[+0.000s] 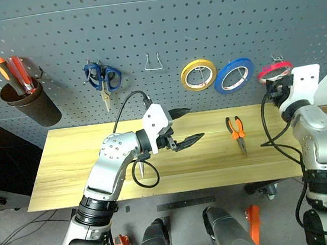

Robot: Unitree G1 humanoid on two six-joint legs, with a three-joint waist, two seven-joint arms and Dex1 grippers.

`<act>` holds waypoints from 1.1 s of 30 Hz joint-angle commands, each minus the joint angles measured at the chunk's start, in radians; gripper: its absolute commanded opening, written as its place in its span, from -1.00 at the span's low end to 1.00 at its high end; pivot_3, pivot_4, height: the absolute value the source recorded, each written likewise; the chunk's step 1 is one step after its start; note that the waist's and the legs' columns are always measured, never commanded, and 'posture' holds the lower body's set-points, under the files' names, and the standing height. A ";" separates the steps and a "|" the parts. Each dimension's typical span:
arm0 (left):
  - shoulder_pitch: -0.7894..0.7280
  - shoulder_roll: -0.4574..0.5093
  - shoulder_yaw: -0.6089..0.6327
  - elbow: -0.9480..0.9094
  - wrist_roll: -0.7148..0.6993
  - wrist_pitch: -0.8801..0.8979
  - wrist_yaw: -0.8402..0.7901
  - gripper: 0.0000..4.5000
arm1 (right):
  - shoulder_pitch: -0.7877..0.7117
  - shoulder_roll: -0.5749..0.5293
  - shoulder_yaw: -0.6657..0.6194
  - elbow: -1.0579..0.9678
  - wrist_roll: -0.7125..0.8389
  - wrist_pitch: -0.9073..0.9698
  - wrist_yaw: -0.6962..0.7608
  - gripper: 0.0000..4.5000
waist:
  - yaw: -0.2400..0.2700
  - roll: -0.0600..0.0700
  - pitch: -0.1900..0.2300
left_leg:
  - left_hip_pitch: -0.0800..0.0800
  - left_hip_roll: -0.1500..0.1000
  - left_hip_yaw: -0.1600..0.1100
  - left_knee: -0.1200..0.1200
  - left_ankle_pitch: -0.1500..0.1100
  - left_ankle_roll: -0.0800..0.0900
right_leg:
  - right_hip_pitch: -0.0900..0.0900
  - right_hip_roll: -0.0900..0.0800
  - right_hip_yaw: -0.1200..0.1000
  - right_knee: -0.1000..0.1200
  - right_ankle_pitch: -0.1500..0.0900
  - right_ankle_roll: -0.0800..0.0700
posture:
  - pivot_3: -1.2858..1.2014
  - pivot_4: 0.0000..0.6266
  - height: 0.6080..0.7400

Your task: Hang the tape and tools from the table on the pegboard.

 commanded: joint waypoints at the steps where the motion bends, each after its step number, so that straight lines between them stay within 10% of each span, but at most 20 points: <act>1: 0.014 0.028 0.026 -0.002 0.009 -0.033 -0.010 0.77 | 0.086 0.032 0.086 -0.178 -0.001 0.095 -0.010 0.31 | -0.002 0.000 0.000 | 0.000 0.000 0.000 0.000 0.000 0.000 | 0.000 0.000 0.000 0.000 0.000 0.000 | -0.08 -0.12 1.00; 6: 0.027 0.120 0.050 0.080 0.031 -0.069 -0.062 0.77 | 0.155 0.094 0.158 -0.190 -0.028 0.248 -0.068 1.00 | -0.003 0.000 0.000 | 0.000 0.000 0.000 0.000 0.000 0.000 | 0.000 0.000 0.000 0.001 -0.001 0.001 | -0.08 -0.11 1.00; 13: 0.021 0.249 0.046 0.216 0.084 -0.147 -0.156 0.77 | 0.013 0.114 0.108 0.056 -0.027 0.341 -0.114 1.00 | -0.004 0.000 0.000 | -0.001 0.000 0.002 0.000 0.000 0.000 | -0.003 0.000 0.001 0.001 -0.001 0.001 | -0.08 -0.12 1.00; 33: 0.029 0.228 0.054 0.216 0.095 -0.153 -0.145 0.77 | -0.305 0.102 0.168 0.823 -0.080 0.130 -0.035 0.82 | -0.004 0.000 0.000 | -0.008 0.000 0.000 0.001 0.000 0.000 | -0.008 0.000 -0.001 0.002 0.003 -0.004 | -0.06 -0.18 1.00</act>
